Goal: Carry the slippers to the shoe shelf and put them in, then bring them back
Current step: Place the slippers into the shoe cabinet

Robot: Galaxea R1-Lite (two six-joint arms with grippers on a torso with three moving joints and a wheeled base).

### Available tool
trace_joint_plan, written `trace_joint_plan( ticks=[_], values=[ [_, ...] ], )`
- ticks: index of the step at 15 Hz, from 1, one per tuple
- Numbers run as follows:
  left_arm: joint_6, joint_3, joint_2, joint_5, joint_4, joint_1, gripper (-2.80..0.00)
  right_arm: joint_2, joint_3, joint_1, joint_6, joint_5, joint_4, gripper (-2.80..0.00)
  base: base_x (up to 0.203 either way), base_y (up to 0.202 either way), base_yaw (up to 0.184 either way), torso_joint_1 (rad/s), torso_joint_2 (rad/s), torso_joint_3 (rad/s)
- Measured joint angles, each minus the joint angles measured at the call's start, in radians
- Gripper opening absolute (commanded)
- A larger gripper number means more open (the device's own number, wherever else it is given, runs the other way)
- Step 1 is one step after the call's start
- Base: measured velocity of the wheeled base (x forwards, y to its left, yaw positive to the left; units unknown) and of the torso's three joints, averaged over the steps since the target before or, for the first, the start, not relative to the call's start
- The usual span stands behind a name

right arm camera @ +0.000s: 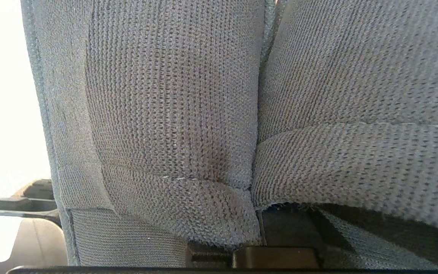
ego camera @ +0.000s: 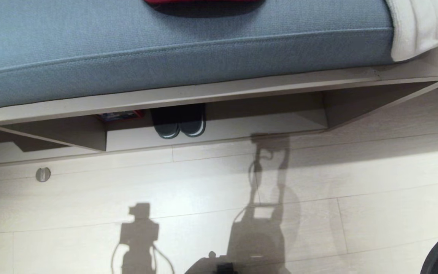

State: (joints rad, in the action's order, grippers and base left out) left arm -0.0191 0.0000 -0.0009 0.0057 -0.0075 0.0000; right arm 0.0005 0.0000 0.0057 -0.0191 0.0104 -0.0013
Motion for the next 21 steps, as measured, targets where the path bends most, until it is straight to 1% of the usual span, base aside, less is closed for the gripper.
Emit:
trace_joint_plan(
  ticks=[18,21],
  values=[
    [0.001,0.0,0.0,0.0,0.0,0.001,-2.8,0.001,0.0,0.0,0.001,-0.012,0.0,-2.8,0.0,0.0,0.0,0.003,0.0,-0.196],
    [0.005,0.0,0.0,0.0,-0.001,0.0,-2.8,0.002,-0.001,0.0,-0.026,-0.007,0.0,-2.8,0.0,0.0,0.0,0.002,0.01,-0.041]
  ],
)
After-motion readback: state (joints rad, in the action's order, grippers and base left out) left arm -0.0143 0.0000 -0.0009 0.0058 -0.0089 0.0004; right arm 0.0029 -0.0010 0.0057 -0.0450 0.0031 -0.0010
